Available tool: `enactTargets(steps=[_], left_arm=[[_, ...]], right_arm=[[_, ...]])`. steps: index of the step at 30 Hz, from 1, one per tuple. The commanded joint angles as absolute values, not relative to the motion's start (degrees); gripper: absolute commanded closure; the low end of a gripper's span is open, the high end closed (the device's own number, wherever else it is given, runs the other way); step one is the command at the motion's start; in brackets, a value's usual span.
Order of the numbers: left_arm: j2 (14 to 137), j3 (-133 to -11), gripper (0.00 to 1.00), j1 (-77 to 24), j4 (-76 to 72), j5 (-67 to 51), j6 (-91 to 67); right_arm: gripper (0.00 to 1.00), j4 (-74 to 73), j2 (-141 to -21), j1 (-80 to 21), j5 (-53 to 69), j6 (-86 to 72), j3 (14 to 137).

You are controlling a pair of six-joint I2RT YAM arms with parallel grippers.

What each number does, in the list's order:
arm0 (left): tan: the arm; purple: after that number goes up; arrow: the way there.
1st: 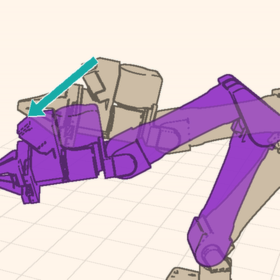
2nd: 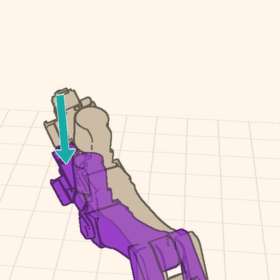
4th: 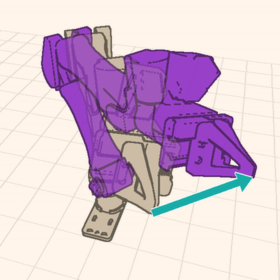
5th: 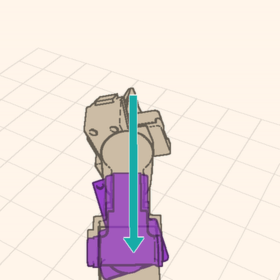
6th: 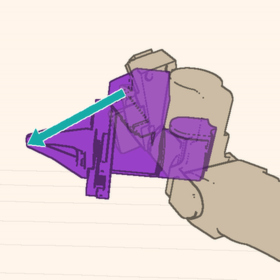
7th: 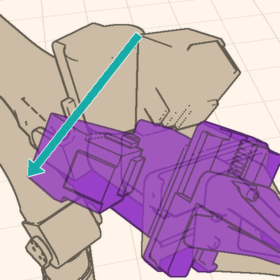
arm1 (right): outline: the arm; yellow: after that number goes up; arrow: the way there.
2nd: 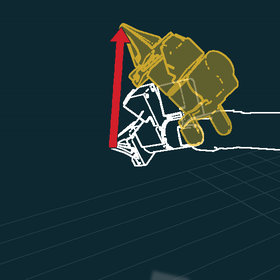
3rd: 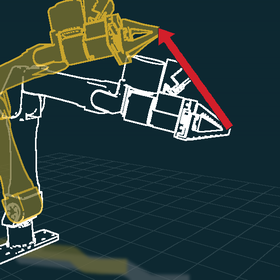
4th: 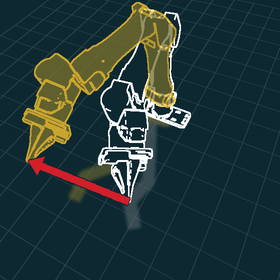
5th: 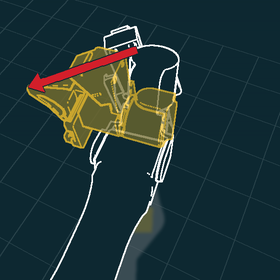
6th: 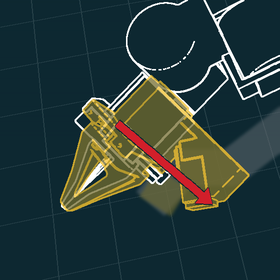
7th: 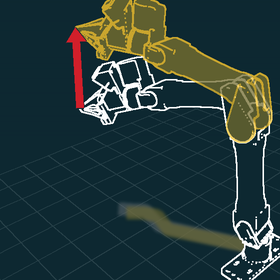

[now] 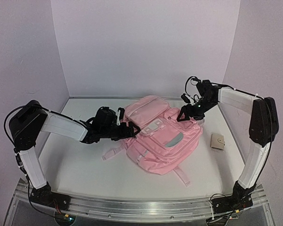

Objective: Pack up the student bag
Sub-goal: Adjust the student bag at the center of the board.

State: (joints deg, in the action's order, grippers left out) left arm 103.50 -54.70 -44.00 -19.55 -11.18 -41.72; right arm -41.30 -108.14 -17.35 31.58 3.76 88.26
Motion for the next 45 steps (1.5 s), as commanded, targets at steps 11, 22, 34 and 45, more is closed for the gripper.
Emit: enactTargets(steps=[11, 22, 34, 45], left_arm=[[90.26, -65.69, 0.12, -59.01, 6.51, 11.84, -28.76], [90.77, -74.29, 0.00, -61.87, 25.28, 33.91, -35.48], [99.01, -87.04, 0.03, -64.29, 25.78, 15.55, -15.24], [118.13, -109.96, 0.31, -68.29, 41.70, 24.50, -7.94]], right_arm=[[0.25, -40.23, -113.66, -20.31, 40.54, 3.11, 98.49], [0.11, -43.45, -98.27, -18.35, 32.08, 4.78, 95.29], [0.12, -44.80, -83.41, -17.85, 42.78, -0.68, 75.15], [0.23, -44.97, -85.85, -18.07, 48.28, -1.49, 68.47]])
